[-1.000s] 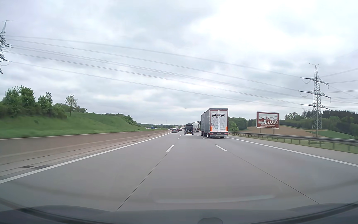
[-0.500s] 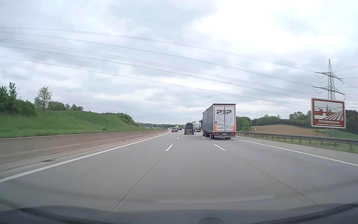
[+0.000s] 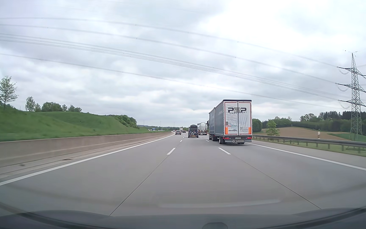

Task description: Follow the waypoints while adhering to traffic rules and regulations

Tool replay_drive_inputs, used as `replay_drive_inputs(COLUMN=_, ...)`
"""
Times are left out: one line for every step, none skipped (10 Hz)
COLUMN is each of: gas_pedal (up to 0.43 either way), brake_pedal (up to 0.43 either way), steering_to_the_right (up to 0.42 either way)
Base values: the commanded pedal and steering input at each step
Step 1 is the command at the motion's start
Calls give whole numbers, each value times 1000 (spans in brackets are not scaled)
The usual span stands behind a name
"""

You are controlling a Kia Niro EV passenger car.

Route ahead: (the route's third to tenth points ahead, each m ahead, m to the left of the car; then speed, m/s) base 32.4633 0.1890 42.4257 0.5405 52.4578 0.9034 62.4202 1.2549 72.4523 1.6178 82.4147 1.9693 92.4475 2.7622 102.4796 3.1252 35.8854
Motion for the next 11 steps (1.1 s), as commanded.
replay_drive_inputs(gas_pedal=0, brake_pedal=0, steering_to_the_right=-4)
replay_drive_inputs(gas_pedal=0, brake_pedal=0, steering_to_the_right=-4)
replay_drive_inputs(gas_pedal=0, brake_pedal=0, steering_to_the_right=-4)
replay_drive_inputs(gas_pedal=0, brake_pedal=0, steering_to_the_right=-5)
replay_drive_inputs(gas_pedal=0, brake_pedal=0, steering_to_the_right=-6)
replay_drive_inputs(gas_pedal=0, brake_pedal=0, steering_to_the_right=-6)
replay_drive_inputs(gas_pedal=0, brake_pedal=0, steering_to_the_right=-6)
replay_drive_inputs(gas_pedal=0, brake_pedal=0, steering_to_the_right=-6)
replay_drive_inputs(gas_pedal=0, brake_pedal=0, steering_to_the_right=-5)
replay_drive_inputs(gas_pedal=0, brake_pedal=0, steering_to_the_right=-5)
replay_drive_inputs(gas_pedal=0, brake_pedal=0, steering_to_the_right=-4)
